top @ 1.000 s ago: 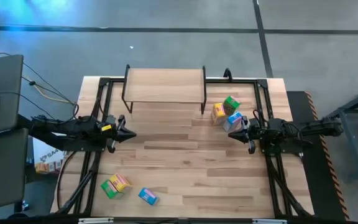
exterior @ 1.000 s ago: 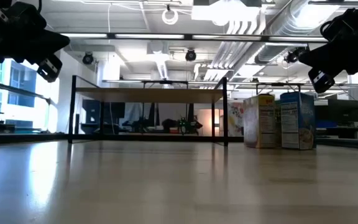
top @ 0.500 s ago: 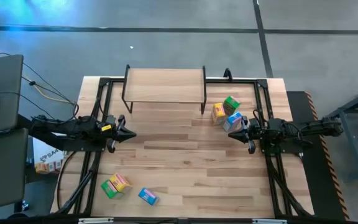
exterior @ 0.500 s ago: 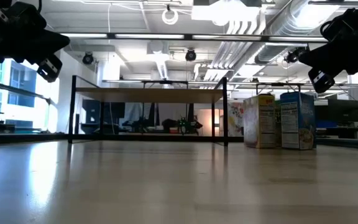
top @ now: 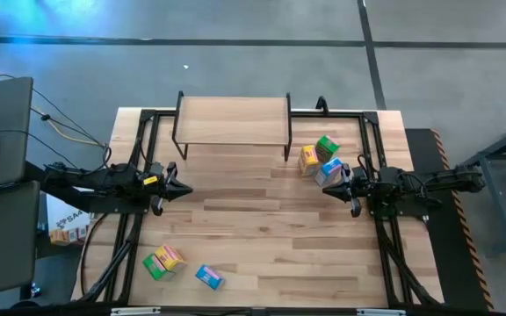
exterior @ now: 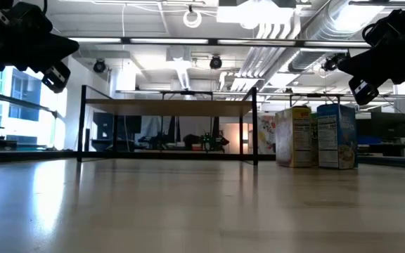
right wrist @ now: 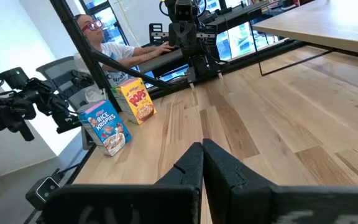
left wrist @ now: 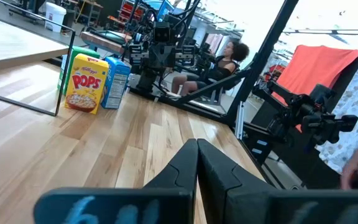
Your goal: Stack cereal on shelf
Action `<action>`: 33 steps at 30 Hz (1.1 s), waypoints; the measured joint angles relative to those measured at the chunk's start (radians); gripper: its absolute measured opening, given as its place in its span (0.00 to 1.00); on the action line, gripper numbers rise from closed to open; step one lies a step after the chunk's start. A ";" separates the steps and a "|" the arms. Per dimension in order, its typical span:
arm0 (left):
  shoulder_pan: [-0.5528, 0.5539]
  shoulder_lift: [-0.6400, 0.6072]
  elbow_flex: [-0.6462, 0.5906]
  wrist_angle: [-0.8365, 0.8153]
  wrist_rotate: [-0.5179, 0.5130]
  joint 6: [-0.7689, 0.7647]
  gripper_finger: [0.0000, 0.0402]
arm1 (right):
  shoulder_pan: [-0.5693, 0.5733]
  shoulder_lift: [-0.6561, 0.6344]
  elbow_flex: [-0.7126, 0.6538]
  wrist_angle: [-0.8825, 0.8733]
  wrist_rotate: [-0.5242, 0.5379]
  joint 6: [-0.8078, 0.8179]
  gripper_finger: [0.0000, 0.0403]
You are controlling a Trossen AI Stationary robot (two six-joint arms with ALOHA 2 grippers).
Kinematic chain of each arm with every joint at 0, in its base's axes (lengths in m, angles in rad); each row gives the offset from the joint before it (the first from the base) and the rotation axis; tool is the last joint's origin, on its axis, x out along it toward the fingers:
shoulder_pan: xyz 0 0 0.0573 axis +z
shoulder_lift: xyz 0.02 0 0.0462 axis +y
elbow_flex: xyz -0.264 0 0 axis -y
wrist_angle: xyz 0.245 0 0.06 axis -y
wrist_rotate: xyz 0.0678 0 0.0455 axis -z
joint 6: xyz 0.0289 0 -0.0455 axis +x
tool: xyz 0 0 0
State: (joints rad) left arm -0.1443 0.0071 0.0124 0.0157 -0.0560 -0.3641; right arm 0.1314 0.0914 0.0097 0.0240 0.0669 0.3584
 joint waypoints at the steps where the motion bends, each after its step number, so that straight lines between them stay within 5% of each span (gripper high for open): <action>1: 0.000 0.000 0.000 0.000 0.000 0.000 0.00 | 0.000 0.000 0.000 0.000 0.000 0.000 0.00; 20: 0.000 0.000 0.000 0.000 0.000 0.000 0.00 | 0.000 0.000 0.000 0.000 0.000 -0.002 0.00; 27: 0.000 0.000 0.000 0.000 0.000 0.000 0.00 | -0.002 0.000 0.000 0.044 0.236 -0.489 0.00; 33: 0.000 0.000 0.000 0.000 0.000 0.000 0.00 | -0.002 0.001 0.000 0.058 0.330 -0.544 0.00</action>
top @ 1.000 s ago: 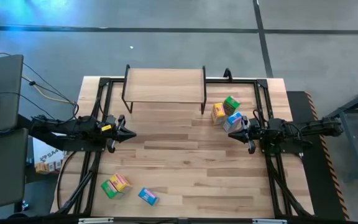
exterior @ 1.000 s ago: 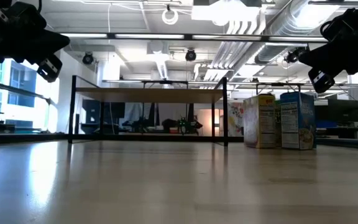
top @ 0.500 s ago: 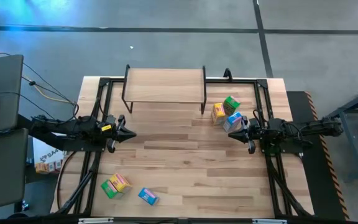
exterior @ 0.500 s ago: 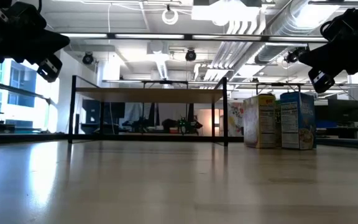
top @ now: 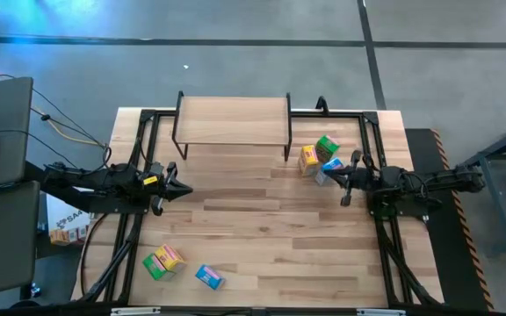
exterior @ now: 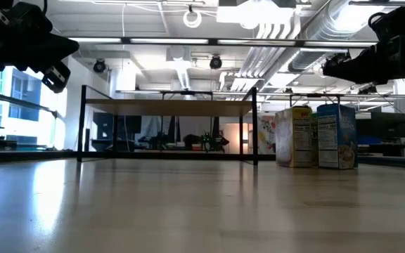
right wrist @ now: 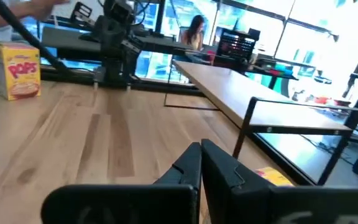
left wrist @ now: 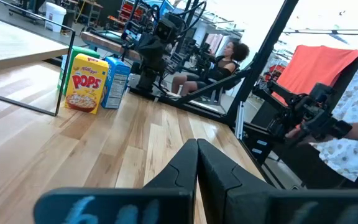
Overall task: Stack cereal on shelf
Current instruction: Put the top green cereal box on the shelf
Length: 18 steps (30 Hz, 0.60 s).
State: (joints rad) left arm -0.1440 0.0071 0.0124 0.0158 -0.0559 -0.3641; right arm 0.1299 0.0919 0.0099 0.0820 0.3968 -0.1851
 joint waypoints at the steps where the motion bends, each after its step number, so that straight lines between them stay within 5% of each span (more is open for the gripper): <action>1: 0.000 0.000 0.000 0.000 0.000 0.000 0.00 | 0.000 0.000 0.000 0.038 -0.021 0.034 0.00; 6: 0.000 0.000 0.000 0.000 0.000 0.000 0.00 | 0.000 0.000 0.000 0.484 -0.108 0.323 0.00; 10: 0.000 0.000 0.000 0.000 0.000 0.000 0.00 | 0.000 -0.001 0.017 0.801 0.016 0.548 0.00; 14: 0.000 0.000 0.000 0.000 0.000 0.000 0.00 | -0.001 0.034 0.154 0.647 0.161 0.616 0.00; 18: 0.000 0.000 0.000 0.000 0.000 0.000 0.00 | -0.017 0.160 0.408 0.162 0.290 0.645 0.00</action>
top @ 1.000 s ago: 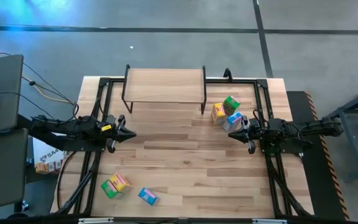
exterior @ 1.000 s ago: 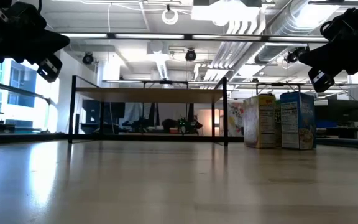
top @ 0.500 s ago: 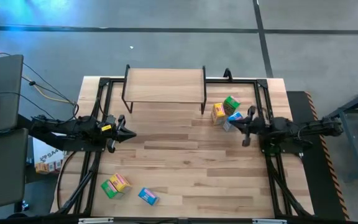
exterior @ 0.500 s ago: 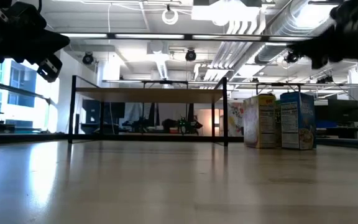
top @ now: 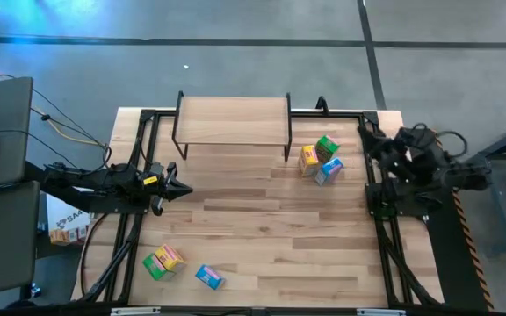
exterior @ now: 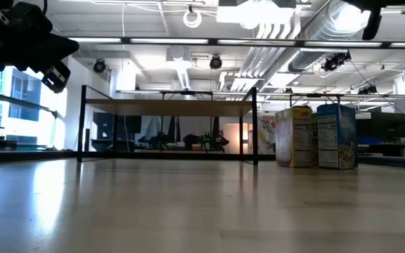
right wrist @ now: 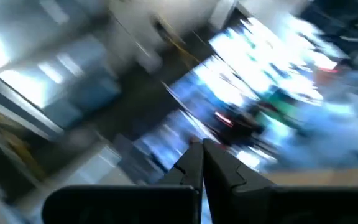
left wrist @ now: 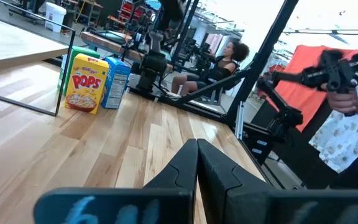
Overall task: Stack cereal on shelf
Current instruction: Put the top green cereal box on the shelf
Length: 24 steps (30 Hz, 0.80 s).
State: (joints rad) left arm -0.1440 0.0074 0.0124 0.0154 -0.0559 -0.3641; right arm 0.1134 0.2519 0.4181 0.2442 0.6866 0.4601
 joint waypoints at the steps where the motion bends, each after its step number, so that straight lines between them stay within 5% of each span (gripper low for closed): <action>1: 0.000 0.000 0.000 0.000 0.000 0.000 0.00 | -0.009 0.048 0.071 -0.131 0.025 0.027 0.00; 6: 0.000 0.000 0.000 0.000 0.000 0.000 0.00 | -0.090 0.301 0.414 -0.691 0.088 0.131 0.00; 11: 0.000 0.000 0.000 0.000 0.000 0.000 0.00 | -0.265 0.509 0.651 -1.138 -0.092 0.221 0.15; 19: 0.000 0.000 0.000 0.000 0.000 0.000 0.00 | -0.693 0.807 0.702 -1.302 -0.552 0.072 0.69; 24: 0.000 0.000 0.000 0.000 0.000 0.000 0.00 | -0.900 0.963 0.702 -1.314 -0.835 -0.059 0.88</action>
State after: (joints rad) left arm -0.1444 0.0073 0.0124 0.0157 -0.0559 -0.3641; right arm -0.7863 1.2144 1.1206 -1.0700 -0.1482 0.4015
